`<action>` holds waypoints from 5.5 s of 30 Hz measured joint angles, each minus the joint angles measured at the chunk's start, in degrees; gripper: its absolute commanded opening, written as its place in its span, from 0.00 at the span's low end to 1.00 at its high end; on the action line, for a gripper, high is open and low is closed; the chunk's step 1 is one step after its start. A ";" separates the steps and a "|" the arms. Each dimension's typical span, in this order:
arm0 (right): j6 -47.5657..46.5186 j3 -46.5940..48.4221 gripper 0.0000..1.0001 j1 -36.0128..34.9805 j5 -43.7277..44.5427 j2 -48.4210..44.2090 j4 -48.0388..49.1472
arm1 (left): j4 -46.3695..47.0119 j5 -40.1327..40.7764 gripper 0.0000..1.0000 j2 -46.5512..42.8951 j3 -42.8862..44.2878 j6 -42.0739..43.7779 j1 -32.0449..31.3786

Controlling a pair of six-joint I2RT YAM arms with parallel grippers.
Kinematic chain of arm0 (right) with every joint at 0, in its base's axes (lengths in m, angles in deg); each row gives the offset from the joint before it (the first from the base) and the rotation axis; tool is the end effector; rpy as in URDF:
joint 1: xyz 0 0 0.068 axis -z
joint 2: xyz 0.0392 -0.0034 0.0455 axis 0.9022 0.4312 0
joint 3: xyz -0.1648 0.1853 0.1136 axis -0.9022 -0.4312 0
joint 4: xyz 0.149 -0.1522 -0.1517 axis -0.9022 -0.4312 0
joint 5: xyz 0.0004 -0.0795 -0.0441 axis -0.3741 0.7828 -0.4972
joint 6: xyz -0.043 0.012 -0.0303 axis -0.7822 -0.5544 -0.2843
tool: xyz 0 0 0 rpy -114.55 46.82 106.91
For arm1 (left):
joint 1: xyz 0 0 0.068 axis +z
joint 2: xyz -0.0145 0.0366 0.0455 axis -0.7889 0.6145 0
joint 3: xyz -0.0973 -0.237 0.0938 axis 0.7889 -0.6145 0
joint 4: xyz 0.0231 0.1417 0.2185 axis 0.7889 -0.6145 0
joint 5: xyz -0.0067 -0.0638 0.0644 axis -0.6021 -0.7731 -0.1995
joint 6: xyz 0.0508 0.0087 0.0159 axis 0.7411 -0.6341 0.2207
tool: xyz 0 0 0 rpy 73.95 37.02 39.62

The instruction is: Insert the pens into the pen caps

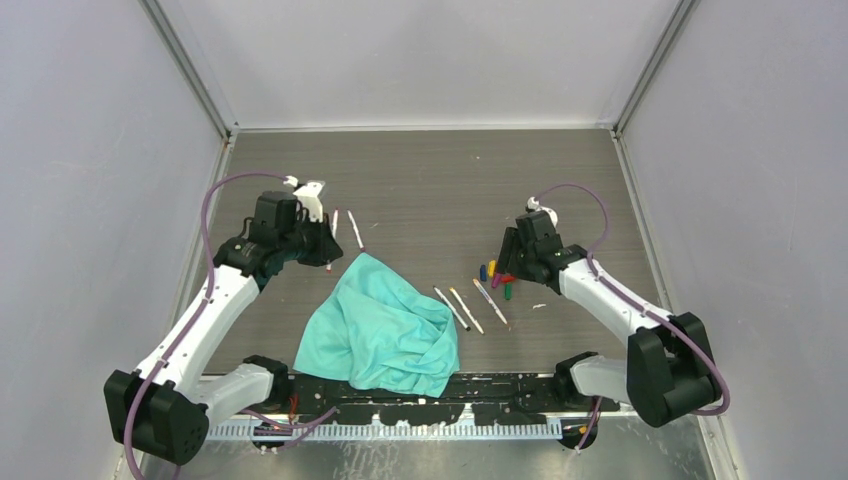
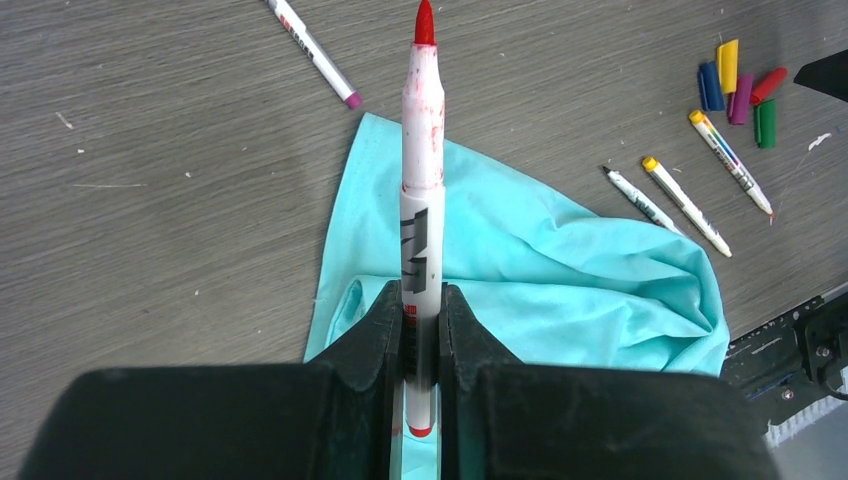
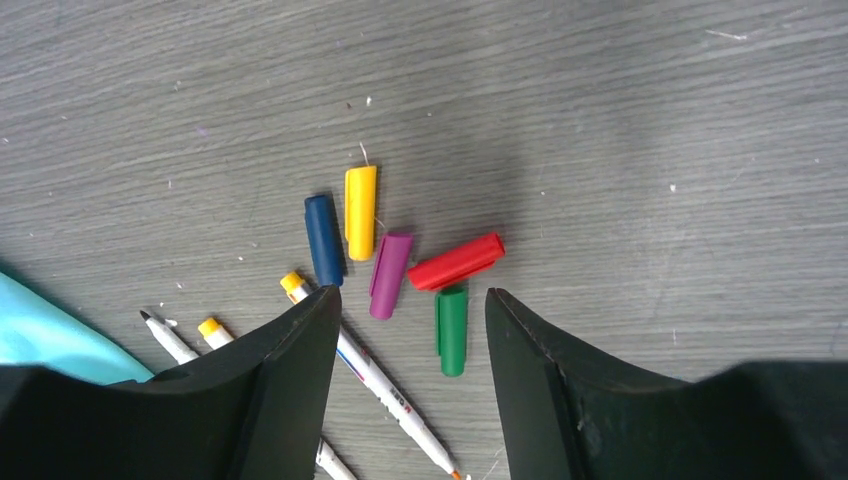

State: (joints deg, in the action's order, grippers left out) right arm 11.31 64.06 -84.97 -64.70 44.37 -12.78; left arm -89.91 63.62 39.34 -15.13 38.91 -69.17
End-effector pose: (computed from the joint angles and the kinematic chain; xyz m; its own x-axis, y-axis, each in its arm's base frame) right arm 0.2218 0.0789 0.1987 -0.7951 0.2266 -0.5626 0.1200 0.9680 0.2204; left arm 0.2071 -0.0723 0.2930 -0.7239 0.0281 -0.6894 0.3153 0.9022 -0.2943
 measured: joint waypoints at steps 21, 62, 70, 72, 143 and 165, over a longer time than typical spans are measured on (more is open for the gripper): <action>-3.23 0.44 0.57 4.50 -8.85 9.92 8.13 | -0.24 1.22 0.00 -0.07 0.00 0.35 0.00; -1.42 -4.72 0.37 4.50 -10.27 4.39 3.56 | -0.37 1.20 0.00 -1.20 0.00 0.35 0.00; -1.79 -4.74 0.40 3.91 -9.55 4.39 2.21 | -0.37 1.20 0.00 -1.20 0.00 0.35 0.00; -2.08 -4.74 0.41 3.63 -9.14 4.39 1.81 | -0.37 1.20 0.00 -1.20 0.00 0.35 0.00; 5.55 6.21 0.01 -5.99 -14.03 -4.92 -0.76 | 8.15 -17.07 0.00 -3.80 -0.52 -4.24 -9.11; 21.40 7.26 0.01 -19.52 -14.84 -6.93 26.71 | 12.61 -31.52 0.00 -0.13 -2.19 -5.33 -11.13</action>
State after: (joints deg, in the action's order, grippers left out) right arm 32.71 71.32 -104.49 -79.54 37.44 13.93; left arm -77.30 32.10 39.21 -17.31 33.58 -80.29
